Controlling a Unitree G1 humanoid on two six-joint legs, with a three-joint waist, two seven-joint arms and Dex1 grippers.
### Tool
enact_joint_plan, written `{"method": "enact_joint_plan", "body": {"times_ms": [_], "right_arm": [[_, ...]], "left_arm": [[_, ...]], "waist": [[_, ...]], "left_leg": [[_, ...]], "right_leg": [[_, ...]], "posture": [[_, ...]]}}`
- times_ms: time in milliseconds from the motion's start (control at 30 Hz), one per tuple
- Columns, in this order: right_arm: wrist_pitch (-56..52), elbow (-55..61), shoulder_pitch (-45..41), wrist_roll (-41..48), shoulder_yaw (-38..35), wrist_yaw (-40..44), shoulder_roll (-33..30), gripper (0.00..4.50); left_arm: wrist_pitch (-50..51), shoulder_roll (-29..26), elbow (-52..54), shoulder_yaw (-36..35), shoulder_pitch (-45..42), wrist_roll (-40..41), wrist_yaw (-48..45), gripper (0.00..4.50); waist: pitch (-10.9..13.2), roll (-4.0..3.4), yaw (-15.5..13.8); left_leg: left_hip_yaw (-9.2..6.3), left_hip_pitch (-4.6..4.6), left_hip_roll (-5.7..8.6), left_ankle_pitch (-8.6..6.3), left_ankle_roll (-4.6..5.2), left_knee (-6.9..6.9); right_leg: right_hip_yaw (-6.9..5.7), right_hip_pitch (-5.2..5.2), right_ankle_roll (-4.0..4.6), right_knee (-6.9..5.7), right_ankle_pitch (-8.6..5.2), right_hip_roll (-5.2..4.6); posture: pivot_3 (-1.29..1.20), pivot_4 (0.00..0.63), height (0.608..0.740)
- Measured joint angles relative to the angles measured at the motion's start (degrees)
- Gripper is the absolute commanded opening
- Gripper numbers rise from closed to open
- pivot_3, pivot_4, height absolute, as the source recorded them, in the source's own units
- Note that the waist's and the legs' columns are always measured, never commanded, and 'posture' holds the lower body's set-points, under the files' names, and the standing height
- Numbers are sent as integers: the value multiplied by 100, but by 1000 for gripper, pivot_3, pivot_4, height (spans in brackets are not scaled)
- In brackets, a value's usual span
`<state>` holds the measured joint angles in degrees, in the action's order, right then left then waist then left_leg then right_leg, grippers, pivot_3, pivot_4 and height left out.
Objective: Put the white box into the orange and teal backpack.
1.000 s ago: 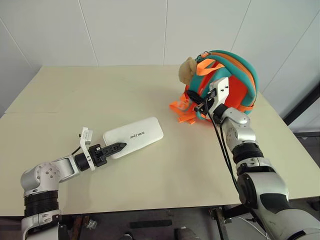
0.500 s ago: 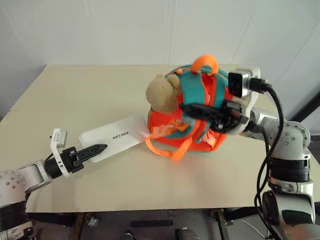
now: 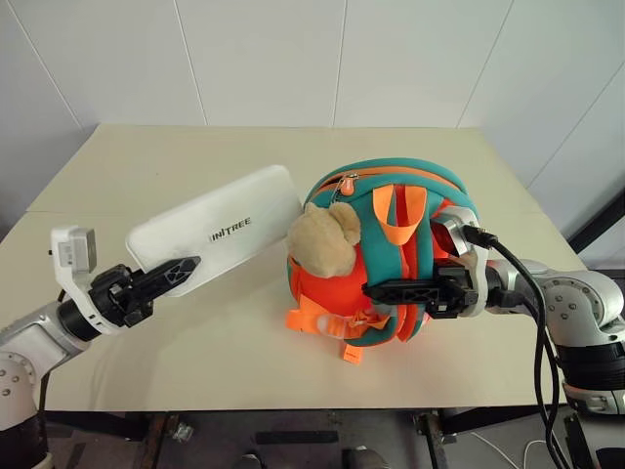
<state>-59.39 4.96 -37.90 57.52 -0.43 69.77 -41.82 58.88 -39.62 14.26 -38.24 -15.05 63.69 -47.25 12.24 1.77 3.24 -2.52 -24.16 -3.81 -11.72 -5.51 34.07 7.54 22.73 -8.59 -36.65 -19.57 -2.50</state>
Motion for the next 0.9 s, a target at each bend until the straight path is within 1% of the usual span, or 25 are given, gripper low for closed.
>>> {"method": "enact_joint_plan", "body": {"times_ms": [100, 233, 300, 367, 433, 500, 567, 700, 800, 900], "right_arm": [[116, -105, -26, -215, 77, 185, 1, 30], [207, -111, -43, -354, 148, 246, 78, 30], [217, -114, -42, -417, 172, 250, 122, 30], [219, -115, -43, -441, 180, 249, 173, 30], [218, -115, -41, -446, 188, 247, 202, 30], [220, -104, -44, -454, 188, 239, 236, 30], [219, -92, -43, -464, 189, 218, 273, 30], [220, -42, -31, -465, 177, 191, 320, 30], [303, -40, -33, -531, 181, 211, 292, 30], [322, -35, -44, -617, 191, 218, 246, 30]], "left_arm": [[-138, -131, 83, 20, -54, 140, -61, 1334], [-311, -540, 81, 319, -31, 92, -483, 1334], [-505, -766, 69, 549, -11, -101, -805, 1334], [-937, -1020, 7, 897, -40, -532, -1183, 1334], [-1368, -1111, -187, 1213, -192, -929, -1459, 1334], [-1808, -1116, -463, 1610, -441, -1376, -1680, 1334], [-1934, -1187, -715, 2029, -761, -1687, -1762, 1334], [-1695, -1211, -1001, 2740, -1736, -2025, -1610, 1334], [-1302, -989, -1086, 3445, -2544, -2225, -1588, 1334], [-1142, -743, -1104, 4089, -3135, -2590, -1528, 1334]], "waist": [[0, 1, -1], [0, 1, 0], [1, 1, -1], [1, 0, -3], [2, -2, -5], [2, -1, -10], [2, -1, -15], [2, -1, -22], [2, -1, -29], [2, -1, -30]], "left_leg": [[0, -2, 0, -1, 1, 0], [1, -2, 0, -2, 1, -3], [1, -2, 0, -2, 0, -5], [1, -1, 0, -2, 0, -6], [3, -1, 0, -2, 0, -6], [3, -1, 0, -2, 0, -5], [2, -2, 0, -2, 1, -4], [1, -4, 0, -4, 4, -4], [0, -6, 0, -5, 5, -1], [-2, -7, 0, -5, 5, 1]], "right_leg": [[1, 0, -1, 5, 1, 0], [1, 0, -1, 10, 0, 0], [0, 0, 0, 12, 0, 0], [0, 0, 0, 12, 0, 1], [0, -1, 1, 12, -1, 1], [0, -2, 1, 13, -1, 2], [0, -3, 1, 13, 0, 2], [0, -4, -2, 13, 0, 3], [1, -5, -5, 11, -1, 4], [1, -5, -9, 9, -4, 6]], "posture": [[0, 150, 740], [0, 150, 740], [0, 150, 740], [0, 150, 740], [0, 150, 740], [0, 150, 740], [0, 150, 740], [0, 150, 740], [0, 150, 740], [0, 150, 740]]}}
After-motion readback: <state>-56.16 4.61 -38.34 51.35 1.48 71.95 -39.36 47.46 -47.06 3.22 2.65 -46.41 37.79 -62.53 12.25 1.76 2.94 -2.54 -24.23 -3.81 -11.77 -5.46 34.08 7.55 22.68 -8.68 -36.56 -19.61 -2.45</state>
